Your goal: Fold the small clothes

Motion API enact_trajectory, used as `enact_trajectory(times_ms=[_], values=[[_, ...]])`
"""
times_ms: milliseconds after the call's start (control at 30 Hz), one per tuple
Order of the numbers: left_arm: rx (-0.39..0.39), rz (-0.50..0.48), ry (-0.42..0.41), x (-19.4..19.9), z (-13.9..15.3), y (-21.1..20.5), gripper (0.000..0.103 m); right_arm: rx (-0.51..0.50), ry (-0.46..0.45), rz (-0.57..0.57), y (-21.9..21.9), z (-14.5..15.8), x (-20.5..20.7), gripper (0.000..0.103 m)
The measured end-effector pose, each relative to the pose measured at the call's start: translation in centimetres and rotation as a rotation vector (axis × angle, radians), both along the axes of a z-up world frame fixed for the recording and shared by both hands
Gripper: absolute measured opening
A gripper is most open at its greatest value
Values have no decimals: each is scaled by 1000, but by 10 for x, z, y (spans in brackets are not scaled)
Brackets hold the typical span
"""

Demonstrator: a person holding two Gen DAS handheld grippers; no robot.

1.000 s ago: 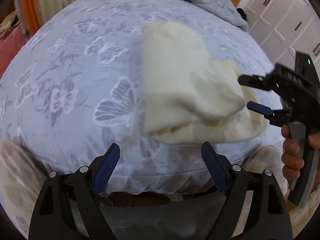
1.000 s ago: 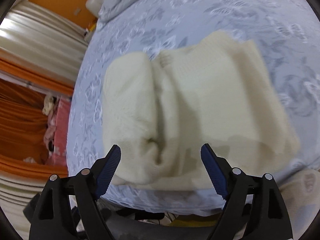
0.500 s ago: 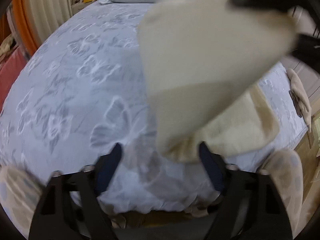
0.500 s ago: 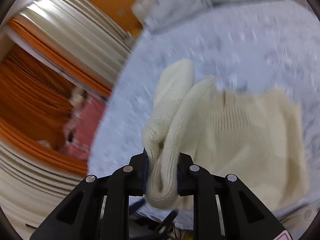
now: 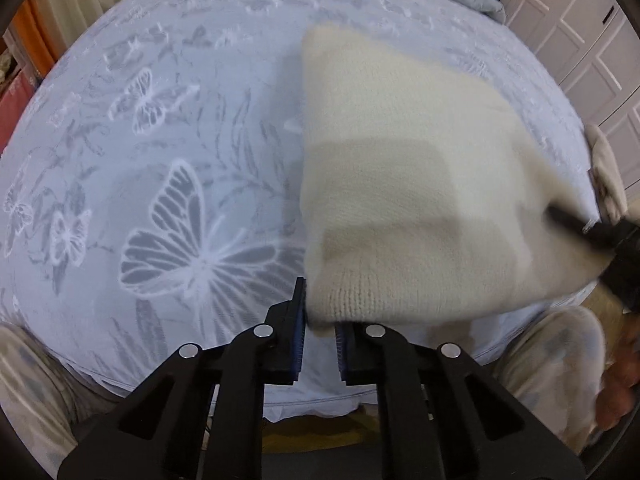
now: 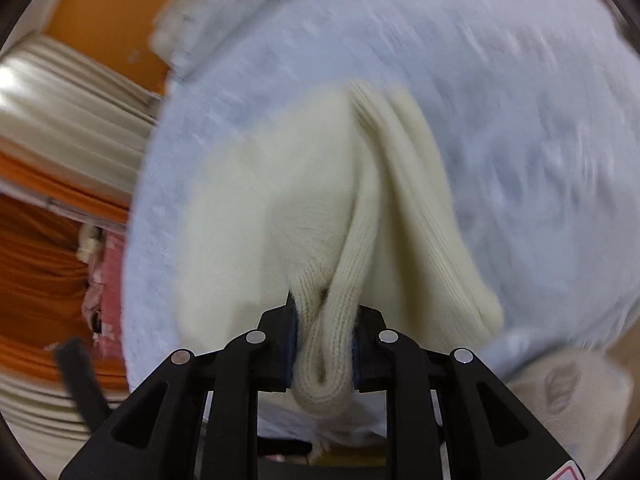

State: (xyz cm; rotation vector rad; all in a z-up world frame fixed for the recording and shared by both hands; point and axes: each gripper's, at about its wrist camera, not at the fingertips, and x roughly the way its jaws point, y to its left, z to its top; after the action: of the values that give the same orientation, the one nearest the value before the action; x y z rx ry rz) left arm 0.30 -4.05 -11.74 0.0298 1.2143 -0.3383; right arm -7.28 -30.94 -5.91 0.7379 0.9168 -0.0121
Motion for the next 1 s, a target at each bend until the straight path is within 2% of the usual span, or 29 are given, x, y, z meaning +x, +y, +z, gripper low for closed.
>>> enact_trajectory(times_ms=[67, 133, 167, 233, 267, 300, 367, 433, 500, 567, 667, 700, 767, 833, 933, 967, 1000], values=[[-17, -18, -20, -5, 11, -3, 12, -22, -76, 8, -1, 32, -5, 18], [0, -42, -39, -8, 14, -12, 12, -102, -48, 23, -1, 30, -4, 18], [30, -50, -46, -9, 12, -18, 12, -131, 50, 15, -8, 1, -3, 18], [63, -50, -23, -6, -1, -25, 13, -49, 214, -11, -23, -56, -3, 18], [80, -51, -11, -6, -9, -28, 14, 44, 262, -43, -29, -84, -10, 18], [104, -60, -17, -7, -14, -30, 16, 79, 244, -67, -31, -86, -15, 19], [116, -85, -45, -11, -11, -30, 17, 76, 211, -90, -30, -75, -22, 24], [107, -111, -66, -16, -4, -26, 24, 1, 210, -103, -26, -57, -27, 38], [88, -118, -93, -23, 9, -16, 44, -124, 187, -140, -23, -30, -35, 39], [64, -110, -127, -32, 22, 0, 53, -201, 128, -140, -17, -4, -37, 41], [41, -60, -172, -44, 36, 27, 65, -177, 7, -5, 12, 34, -25, 37], [45, -36, -178, -45, 38, 36, 66, -188, -22, 84, 37, 46, -14, 35], [49, 8, -171, -44, 41, 49, 66, -205, -37, 207, 73, 50, 4, 26], [50, 47, -160, -41, 43, 60, 68, -207, -5, 275, 103, 34, 22, 25], [37, 92, -166, -40, 50, 74, 72, -196, 233, 368, 139, -53, 59, 25], [40, 101, -170, -39, 51, 78, 75, -196, 268, 378, 147, -81, 62, 25], [44, 107, -171, -40, 51, 81, 75, -192, 251, 371, 150, -81, 59, 25]])
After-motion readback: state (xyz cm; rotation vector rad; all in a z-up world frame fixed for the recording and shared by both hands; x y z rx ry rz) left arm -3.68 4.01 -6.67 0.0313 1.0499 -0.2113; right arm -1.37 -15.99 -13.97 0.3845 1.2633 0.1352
